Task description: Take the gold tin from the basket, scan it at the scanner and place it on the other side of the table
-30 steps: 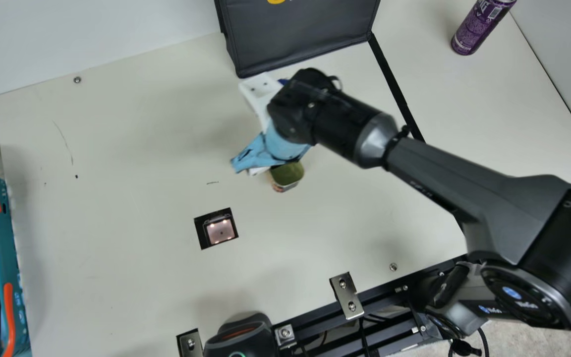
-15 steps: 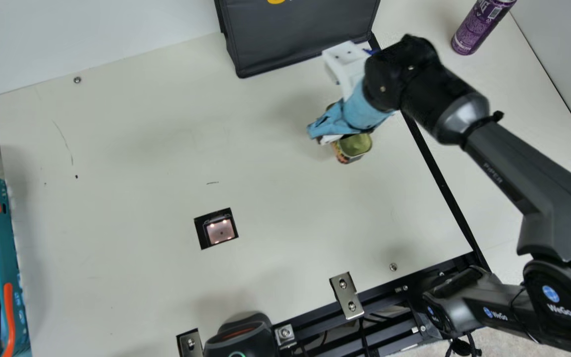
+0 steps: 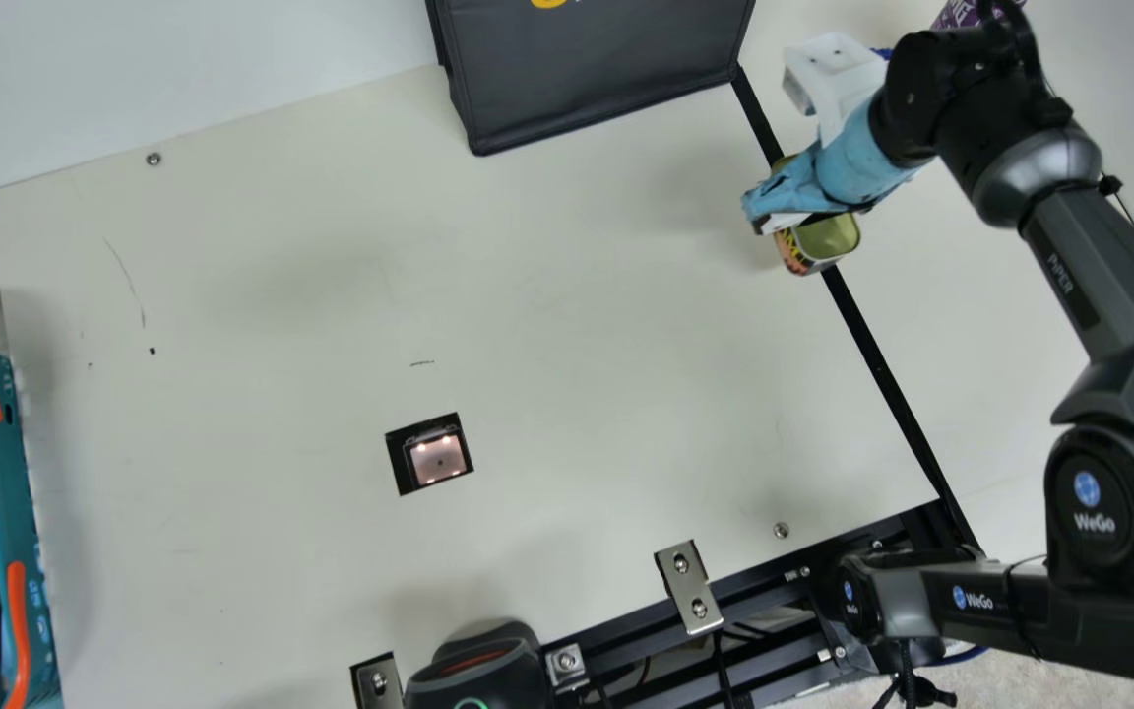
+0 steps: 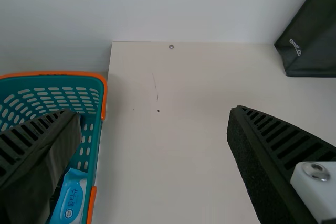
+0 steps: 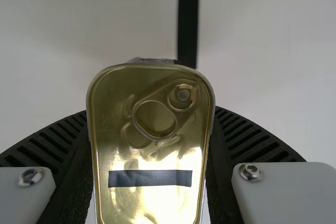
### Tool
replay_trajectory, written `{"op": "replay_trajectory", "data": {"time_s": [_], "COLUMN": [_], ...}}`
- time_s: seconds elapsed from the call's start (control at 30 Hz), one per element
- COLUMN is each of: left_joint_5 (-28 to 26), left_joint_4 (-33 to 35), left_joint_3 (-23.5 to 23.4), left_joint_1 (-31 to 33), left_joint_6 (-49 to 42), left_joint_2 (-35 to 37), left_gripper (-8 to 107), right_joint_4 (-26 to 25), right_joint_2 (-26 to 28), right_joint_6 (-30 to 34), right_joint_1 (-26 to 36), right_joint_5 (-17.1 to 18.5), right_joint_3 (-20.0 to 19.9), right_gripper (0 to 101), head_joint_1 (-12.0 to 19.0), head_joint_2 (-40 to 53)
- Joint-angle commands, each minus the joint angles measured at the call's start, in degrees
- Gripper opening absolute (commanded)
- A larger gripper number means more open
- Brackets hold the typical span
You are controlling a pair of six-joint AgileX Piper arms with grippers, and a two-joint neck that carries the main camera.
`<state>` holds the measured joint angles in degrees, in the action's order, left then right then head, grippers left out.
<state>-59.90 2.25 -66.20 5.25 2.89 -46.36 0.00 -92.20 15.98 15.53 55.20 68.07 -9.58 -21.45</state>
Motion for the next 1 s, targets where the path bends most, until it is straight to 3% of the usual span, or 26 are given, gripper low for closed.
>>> {"op": "replay_trajectory", "data": {"time_s": [0.0, 0.5, 0.97], "left_joint_5": [0.0, 0.0, 0.0], "left_joint_4": [0.0, 0.0, 0.0], "left_joint_3": [0.0, 0.0, 0.0], "left_joint_1": [0.0, 0.0, 0.0], "left_joint_6": [0.0, 0.0, 0.0], "left_joint_2": [0.0, 0.0, 0.0], "left_gripper": [90, 90, 90], "right_joint_4": [-0.1, 0.5, 4.8], "right_joint_2": [-1.1, -12.8, -21.2], "right_joint_6": [2.0, 9.4, 13.4], "right_joint_1": [2.1, 7.2, 9.1], "right_joint_5": [-0.5, -2.7, -0.3], "right_joint_3": [0.8, 11.8, 25.7], "right_gripper": [0, 0, 0], "head_joint_1": [1.7, 1.7, 1.7], "head_joint_2": [-0.1, -0.1, -0.1]}}
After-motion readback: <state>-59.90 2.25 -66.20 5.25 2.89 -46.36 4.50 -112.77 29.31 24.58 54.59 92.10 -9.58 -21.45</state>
